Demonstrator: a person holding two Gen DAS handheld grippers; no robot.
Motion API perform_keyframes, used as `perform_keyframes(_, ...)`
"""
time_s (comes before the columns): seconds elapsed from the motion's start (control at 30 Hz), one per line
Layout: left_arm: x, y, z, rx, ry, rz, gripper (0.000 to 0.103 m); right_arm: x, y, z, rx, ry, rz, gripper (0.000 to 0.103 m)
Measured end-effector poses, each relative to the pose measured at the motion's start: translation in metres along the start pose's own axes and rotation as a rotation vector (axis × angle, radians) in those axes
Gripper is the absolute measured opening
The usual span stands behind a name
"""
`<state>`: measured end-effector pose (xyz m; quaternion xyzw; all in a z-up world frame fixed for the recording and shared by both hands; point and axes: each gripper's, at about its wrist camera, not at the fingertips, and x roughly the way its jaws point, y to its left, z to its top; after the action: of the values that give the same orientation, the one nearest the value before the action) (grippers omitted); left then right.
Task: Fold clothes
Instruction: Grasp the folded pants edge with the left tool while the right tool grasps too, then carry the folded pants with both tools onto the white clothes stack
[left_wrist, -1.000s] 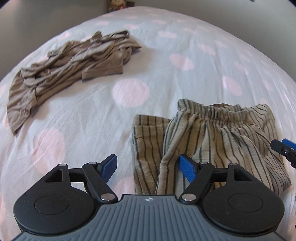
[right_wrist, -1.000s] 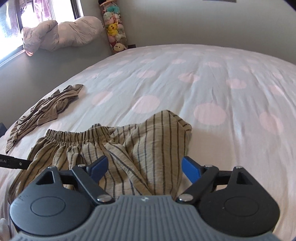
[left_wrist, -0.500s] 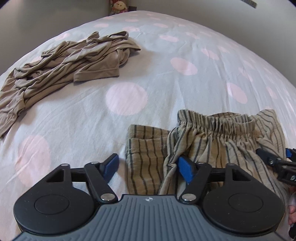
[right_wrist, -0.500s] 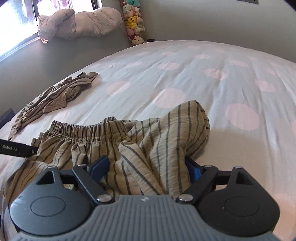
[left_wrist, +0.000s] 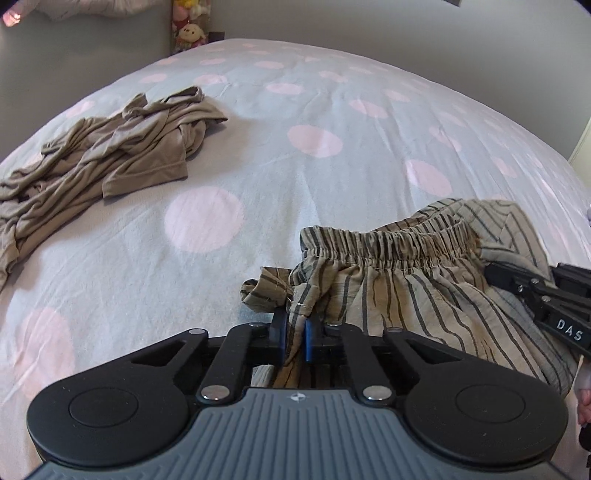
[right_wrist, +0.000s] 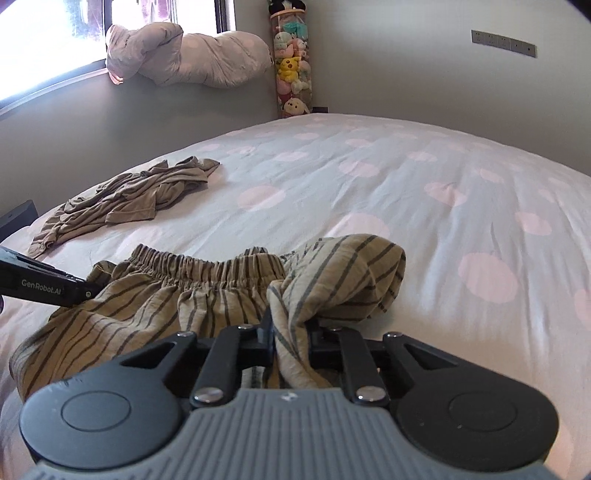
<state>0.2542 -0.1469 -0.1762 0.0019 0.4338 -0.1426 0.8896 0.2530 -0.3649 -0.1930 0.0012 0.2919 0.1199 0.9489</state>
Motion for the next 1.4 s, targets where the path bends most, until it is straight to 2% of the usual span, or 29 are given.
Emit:
perform_keyframes(0.17, -0.024, -0.005, 0.002, 0.011, -0.091, -0.027, 0.005, -0.033, 0.007, 0.003, -0.002, -0.068, -0.058, 0.015)
perform_keyframes(0.3, -0.053, -0.018, 0.003, 0.059, -0.185, -0.05, 0.004, -0.063, 0.011, 0.007, -0.004, -0.109, -0.105, 0.015)
perform_keyframes(0.5, -0.103, -0.05, 0.007, 0.087, -0.295, -0.132, 0.004, -0.131, 0.005, 0.015, 0.031, -0.198, -0.191, 0.014)
perform_keyframes(0.63, -0.13, -0.088, 0.011, 0.12, -0.339, -0.217, 0.004, -0.191, -0.01, 0.018, 0.024, -0.245, -0.269, 0.014)
perform_keyframes(0.8, -0.156, -0.152, 0.015, 0.175, -0.357, -0.353, 0.004, -0.277, -0.044, 0.018, 0.031, -0.283, -0.382, 0.014)
perform_keyframes(1.03, -0.178, -0.277, 0.02, 0.267, -0.31, -0.571, 0.004, -0.409, -0.11, 0.01, 0.06, -0.289, -0.557, 0.014)
perform_keyframes(1.23, -0.194, -0.389, 0.033, 0.334, -0.253, -0.732, 0.004, -0.517, -0.171, 0.013, 0.082, -0.255, -0.689, 0.014)
perform_keyframes(1.4, -0.2, -0.472, 0.033, 0.395, -0.197, -0.82, 0.004, -0.585, -0.225, 0.013, 0.109, -0.194, -0.77, 0.014)
